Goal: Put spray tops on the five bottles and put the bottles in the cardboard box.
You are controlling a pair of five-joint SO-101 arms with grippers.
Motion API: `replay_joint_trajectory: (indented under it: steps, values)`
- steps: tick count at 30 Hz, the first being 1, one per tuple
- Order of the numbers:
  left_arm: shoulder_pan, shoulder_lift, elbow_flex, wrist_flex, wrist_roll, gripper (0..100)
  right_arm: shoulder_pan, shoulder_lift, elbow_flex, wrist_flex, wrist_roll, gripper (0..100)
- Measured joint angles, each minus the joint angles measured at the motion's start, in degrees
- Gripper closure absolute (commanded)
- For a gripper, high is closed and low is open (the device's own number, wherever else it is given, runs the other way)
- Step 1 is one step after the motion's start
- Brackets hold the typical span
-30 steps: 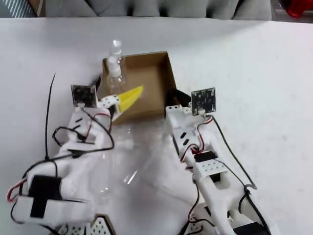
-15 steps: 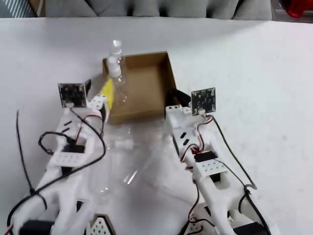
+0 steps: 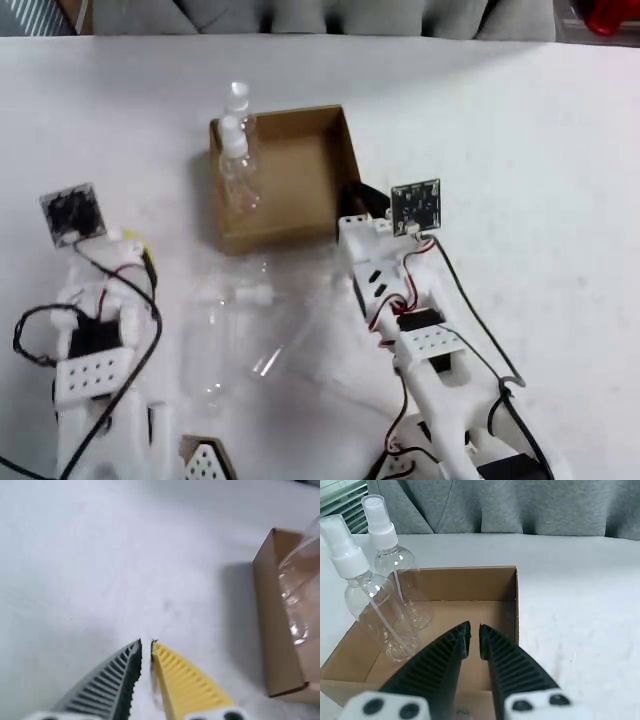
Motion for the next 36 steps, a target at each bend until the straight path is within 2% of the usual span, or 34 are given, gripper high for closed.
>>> replay_joint_trajectory:
  steps: [6, 12, 21, 27, 36]
  values:
    - [-2.9, -8.79, 9.49, 0.09, 0.0, 96, 0.0, 0.0, 0.0, 0.0, 0.0, 98.4]
    - [-2.73, -19.34, 16.79, 0.18, 0.0, 96, -0.35, 0.0, 0.0, 0.0, 0.0, 98.4]
    - [0.26, -26.2, 17.14, 6.95, -8.7, 96, -1.23, -0.35, 0.53, 0.0, 0.0, 98.4]
    - [1.14, -26.2, 17.14, 8.35, -10.2, 96, -0.97, -0.62, 2.9, 0.0, 0.0, 98.4]
    - [1.14, -26.2, 17.14, 9.05, -12.75, 96, 10.11, -10.02, 13.36, 1.49, 0.0, 98.4]
